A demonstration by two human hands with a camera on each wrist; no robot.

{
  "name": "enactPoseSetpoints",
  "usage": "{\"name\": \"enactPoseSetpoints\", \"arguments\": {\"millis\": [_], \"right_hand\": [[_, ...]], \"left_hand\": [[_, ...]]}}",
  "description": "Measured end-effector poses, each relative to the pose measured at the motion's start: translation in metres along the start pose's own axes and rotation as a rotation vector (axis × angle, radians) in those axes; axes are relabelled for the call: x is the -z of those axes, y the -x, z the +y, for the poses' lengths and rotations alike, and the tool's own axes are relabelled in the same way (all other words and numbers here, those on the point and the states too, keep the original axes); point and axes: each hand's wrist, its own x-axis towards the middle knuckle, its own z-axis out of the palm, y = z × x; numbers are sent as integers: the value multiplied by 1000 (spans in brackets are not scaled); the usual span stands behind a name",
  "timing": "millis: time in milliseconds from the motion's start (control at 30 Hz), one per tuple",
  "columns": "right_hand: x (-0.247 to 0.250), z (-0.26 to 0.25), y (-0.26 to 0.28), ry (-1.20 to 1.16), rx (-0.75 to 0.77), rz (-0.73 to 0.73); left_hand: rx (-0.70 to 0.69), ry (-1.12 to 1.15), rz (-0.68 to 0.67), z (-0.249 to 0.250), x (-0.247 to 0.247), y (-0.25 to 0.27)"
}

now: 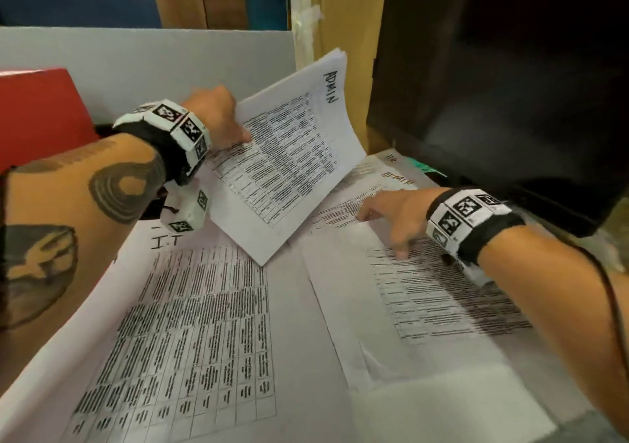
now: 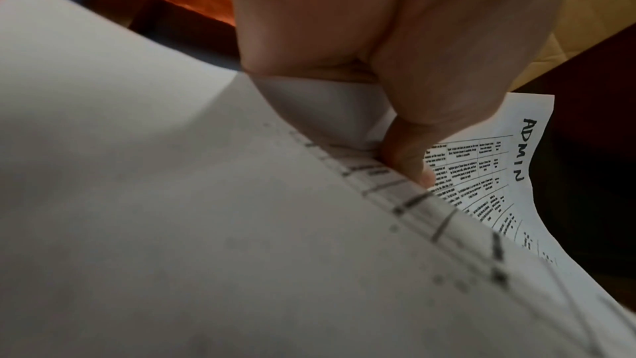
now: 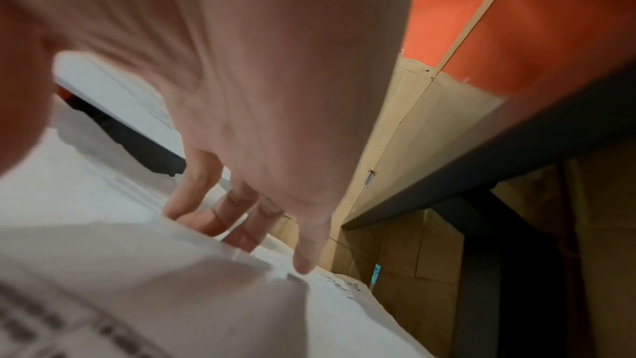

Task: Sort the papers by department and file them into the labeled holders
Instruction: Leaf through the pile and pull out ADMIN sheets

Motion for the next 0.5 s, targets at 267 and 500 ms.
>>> {"name": "enactPoseSetpoints", "arguments": {"millis": [267,500], "right_hand": [[5,-7,6,36,15,81],[-3,2,36,-84,79,335]], "left_hand": [[-27,-31,-33,8,-14,-21],[-15,-30,-38,7,-10,-41]]}}
